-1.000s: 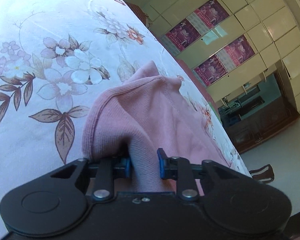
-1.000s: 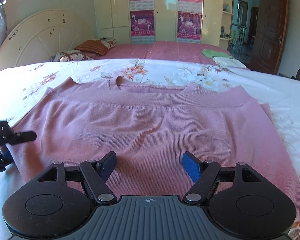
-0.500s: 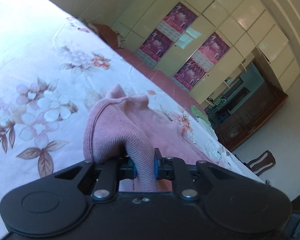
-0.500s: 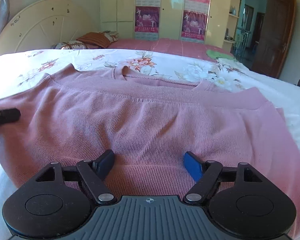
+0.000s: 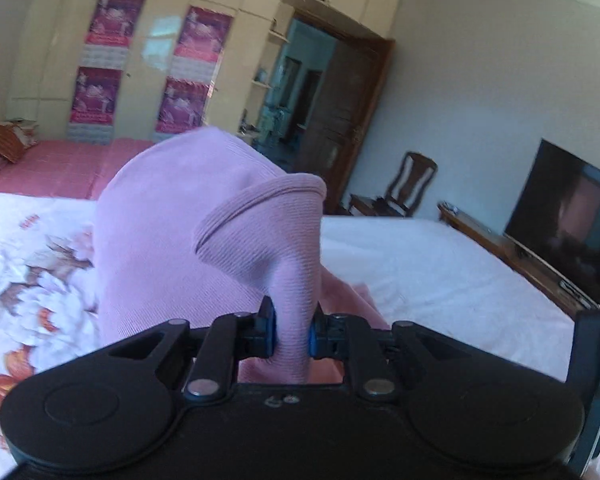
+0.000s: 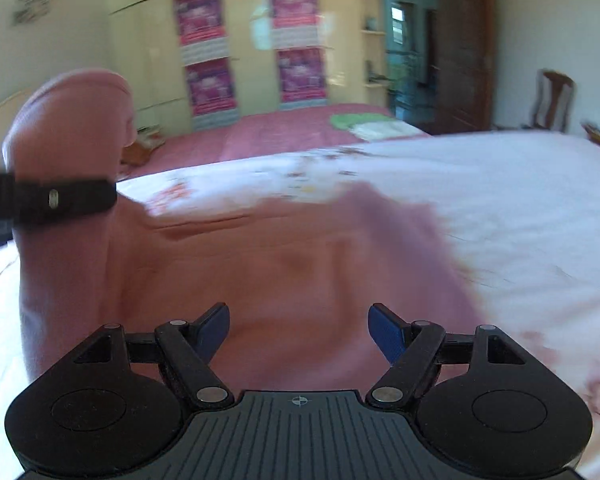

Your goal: Fold small clothes

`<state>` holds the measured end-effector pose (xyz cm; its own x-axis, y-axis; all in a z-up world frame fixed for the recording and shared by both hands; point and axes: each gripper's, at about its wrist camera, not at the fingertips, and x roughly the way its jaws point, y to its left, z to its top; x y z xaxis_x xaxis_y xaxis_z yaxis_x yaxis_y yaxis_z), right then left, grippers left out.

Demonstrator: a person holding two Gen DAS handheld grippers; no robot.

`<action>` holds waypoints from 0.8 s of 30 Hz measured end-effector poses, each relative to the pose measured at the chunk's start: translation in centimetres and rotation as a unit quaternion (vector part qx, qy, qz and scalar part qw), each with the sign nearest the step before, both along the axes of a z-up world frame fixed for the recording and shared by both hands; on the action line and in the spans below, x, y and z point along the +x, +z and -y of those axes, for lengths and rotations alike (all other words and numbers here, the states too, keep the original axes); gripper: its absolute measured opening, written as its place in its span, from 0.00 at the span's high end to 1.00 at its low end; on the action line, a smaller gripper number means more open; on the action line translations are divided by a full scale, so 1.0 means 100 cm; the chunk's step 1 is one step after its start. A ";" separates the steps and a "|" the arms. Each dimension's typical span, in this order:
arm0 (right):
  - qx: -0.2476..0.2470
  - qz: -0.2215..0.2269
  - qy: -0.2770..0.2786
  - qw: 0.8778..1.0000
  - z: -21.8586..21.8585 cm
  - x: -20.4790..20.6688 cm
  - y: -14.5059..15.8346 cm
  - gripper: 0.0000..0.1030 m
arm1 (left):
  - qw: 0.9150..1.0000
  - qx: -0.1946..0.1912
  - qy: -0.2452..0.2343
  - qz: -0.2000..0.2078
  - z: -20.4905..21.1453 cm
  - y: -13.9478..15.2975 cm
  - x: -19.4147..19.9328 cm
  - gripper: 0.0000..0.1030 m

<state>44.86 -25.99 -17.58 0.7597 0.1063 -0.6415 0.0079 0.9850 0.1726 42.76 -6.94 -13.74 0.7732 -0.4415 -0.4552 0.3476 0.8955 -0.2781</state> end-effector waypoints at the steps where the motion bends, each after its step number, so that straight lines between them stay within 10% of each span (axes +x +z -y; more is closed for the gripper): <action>1: 0.000 -0.007 -0.017 1.000 0.016 -0.003 -0.001 0.27 | 1.000 0.010 -0.013 -0.014 0.013 -0.009 0.002 0.86; 7: 0.054 -0.038 -0.051 0.996 0.078 -0.023 -0.001 0.27 | 0.994 0.074 -0.059 -0.063 0.044 -0.046 -0.008 0.69; 10: 0.090 -0.037 -0.045 0.994 0.086 -0.026 0.007 0.27 | 0.995 0.059 -0.058 -0.052 0.033 -0.034 -0.023 0.36; 24: 0.210 -0.085 0.013 0.974 0.058 0.017 -0.003 0.27 | 0.989 0.060 0.105 -0.081 -0.046 -0.028 -0.001 0.37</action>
<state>46.57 -31.81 -17.90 0.6393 0.4042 -0.6542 0.0480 0.8281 0.5585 42.64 -2.32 -16.58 0.7546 -0.2148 -0.6201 0.1106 0.9730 -0.2025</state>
